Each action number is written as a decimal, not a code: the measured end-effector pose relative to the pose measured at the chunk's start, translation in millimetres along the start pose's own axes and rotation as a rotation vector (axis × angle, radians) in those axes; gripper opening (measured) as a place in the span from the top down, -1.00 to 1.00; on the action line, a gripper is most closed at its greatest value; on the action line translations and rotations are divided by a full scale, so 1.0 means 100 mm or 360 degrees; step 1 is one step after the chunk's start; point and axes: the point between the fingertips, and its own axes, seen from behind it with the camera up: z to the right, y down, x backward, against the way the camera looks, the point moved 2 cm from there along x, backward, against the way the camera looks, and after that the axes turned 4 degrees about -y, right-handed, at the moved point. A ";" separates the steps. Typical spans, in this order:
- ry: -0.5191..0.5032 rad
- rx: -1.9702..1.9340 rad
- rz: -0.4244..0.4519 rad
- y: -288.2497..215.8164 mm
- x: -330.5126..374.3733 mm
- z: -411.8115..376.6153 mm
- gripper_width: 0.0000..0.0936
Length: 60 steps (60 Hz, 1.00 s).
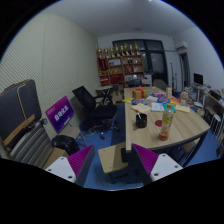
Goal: Pour water
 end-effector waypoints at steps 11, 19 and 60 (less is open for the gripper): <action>0.0106 -0.0003 -0.0021 0.15 0.02 0.05 -0.71; 0.0137 0.0018 0.0091 0.06 -0.08 0.48 -0.68; 0.0363 0.0042 0.0319 -0.01 -2.49 3.47 -0.62</action>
